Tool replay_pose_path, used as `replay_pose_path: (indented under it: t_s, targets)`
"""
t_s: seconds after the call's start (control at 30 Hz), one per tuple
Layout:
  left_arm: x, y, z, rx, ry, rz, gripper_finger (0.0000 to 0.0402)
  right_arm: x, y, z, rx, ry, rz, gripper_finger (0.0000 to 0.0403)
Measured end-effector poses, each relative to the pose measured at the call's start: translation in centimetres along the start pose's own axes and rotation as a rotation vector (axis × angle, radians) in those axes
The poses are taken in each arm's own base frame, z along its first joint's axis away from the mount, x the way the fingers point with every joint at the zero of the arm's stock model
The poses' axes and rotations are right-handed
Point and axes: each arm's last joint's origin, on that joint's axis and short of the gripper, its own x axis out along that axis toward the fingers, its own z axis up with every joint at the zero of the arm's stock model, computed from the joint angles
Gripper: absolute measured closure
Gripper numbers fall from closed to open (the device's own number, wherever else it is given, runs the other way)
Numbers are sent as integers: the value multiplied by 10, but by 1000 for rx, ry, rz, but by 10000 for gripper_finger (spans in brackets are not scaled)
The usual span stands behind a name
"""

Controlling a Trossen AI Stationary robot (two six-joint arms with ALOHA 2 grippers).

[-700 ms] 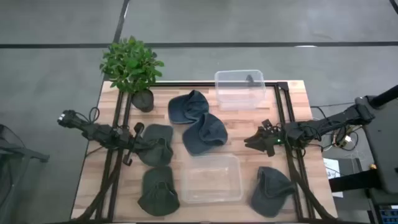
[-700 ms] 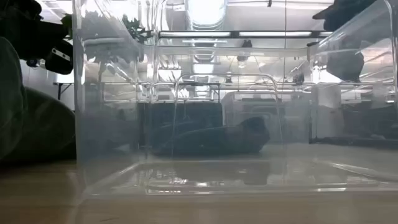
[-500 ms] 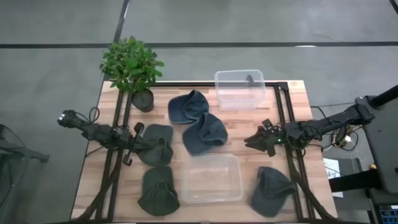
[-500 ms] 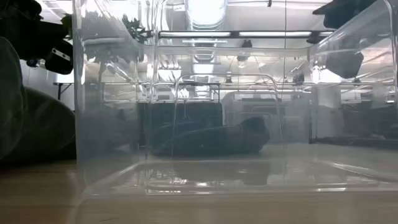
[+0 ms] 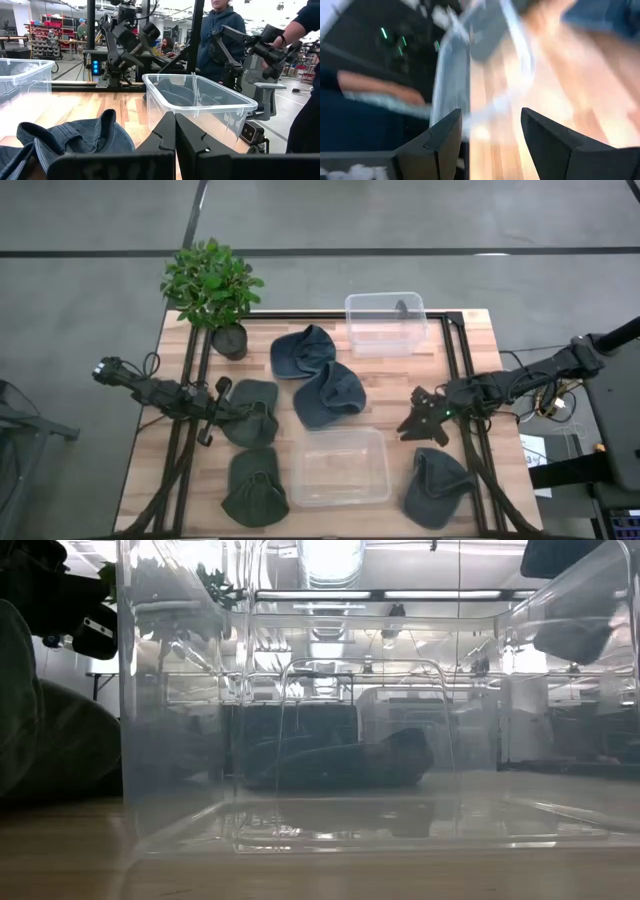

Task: Pick & Place hat
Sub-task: Put the bottom blue cap into the bottom transparent bin

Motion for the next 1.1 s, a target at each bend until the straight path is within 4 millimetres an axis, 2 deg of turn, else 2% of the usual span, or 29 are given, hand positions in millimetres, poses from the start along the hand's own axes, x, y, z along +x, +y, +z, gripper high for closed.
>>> replay_pose_path:
  t_s: [0.33,0.57,0.77,1.1]
  targets:
    - [0,0,0,0,0,0,401,13,20,12,-87,307,-16,204]
    - [0,0,0,0,0,0,401,36,26,13,-223,568,-80,204]
    - [0,0,0,0,0,0,401,63,28,3,-289,767,-75,204]
    - [0,0,0,0,0,0,401,104,26,-20,-329,942,-104,212]
